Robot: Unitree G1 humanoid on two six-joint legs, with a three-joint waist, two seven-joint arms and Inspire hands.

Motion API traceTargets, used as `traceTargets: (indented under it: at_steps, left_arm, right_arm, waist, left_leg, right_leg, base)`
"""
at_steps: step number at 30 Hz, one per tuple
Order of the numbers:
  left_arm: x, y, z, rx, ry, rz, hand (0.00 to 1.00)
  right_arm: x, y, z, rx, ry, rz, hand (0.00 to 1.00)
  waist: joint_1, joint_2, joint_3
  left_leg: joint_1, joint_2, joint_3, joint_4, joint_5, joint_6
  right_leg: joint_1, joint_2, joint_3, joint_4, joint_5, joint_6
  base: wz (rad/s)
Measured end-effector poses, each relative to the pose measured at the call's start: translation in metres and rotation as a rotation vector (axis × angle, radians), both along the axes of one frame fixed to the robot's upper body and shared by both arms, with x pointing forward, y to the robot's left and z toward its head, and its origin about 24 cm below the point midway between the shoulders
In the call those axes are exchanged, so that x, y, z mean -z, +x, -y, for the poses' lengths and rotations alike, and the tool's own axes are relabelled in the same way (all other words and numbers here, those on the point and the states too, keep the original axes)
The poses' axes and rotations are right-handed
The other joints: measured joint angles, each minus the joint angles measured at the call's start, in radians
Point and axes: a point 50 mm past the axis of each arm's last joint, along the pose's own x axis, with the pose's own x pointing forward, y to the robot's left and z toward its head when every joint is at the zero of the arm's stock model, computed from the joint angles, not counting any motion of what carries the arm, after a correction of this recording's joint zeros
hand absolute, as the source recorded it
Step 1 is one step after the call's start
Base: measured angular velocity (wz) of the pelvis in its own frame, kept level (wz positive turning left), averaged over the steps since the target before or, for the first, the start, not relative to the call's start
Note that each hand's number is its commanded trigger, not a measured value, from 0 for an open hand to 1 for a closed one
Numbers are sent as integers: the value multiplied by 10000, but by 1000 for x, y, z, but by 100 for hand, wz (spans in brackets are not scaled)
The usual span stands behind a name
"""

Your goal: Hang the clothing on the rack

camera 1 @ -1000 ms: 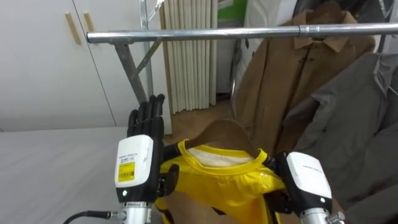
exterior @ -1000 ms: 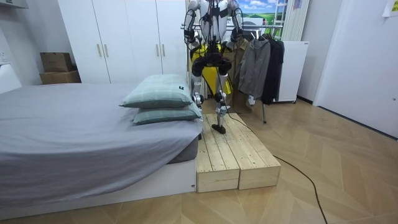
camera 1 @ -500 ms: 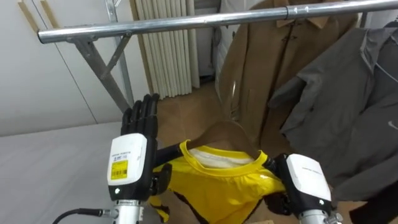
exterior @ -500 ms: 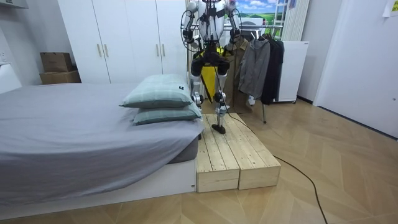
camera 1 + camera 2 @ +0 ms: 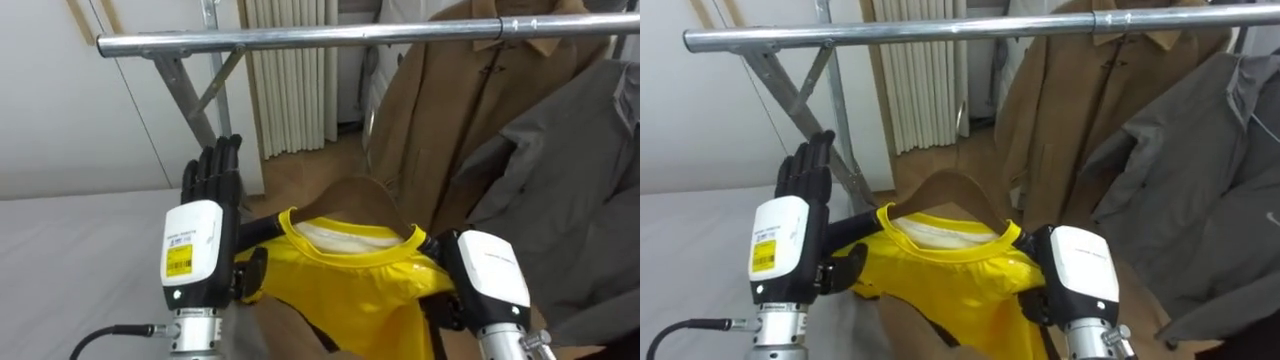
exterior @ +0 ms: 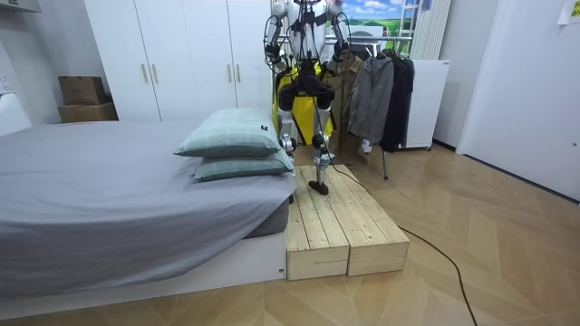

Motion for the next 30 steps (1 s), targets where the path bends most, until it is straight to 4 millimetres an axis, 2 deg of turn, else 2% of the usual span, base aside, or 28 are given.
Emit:
traceTargets:
  at_steps: [6,13,23,30]
  left_arm:
    - [5,-3,-2,59,-505,-480,0]
    - [16,-11,-6,31,-636,-1241,0]
    - [21,-13,-7,1,-611,-1648,0]
    - [39,-21,-13,-211,-442,-2499,0]
  right_arm:
    - [-5,0,3,-48,-116,217,100]
    - [-4,-3,0,-254,-443,258,100]
    - [-3,-4,0,-329,-700,253,100]
    - [-4,-5,0,-321,-727,518,100]
  waist:
    - [105,-51,-28]
    - [153,-98,-69]
    - [311,-95,-68]
    - [351,-100,-61]
  left_leg:
    - [293,12,-37,-90,2,0]
    - [475,13,-333,-101,2,0]
    - [583,13,-390,-101,2,0]
    - [596,13,-391,-102,2,0]
  right_leg:
    - [356,-75,-227,-236,15,-24]
    - [750,-171,-548,-479,37,-55]
    - [849,-157,-539,-452,40,-60]
    - [844,-154,-548,-421,35,-60]
  base:
    - [12]
    - [13]
    - [1]
    - [0]
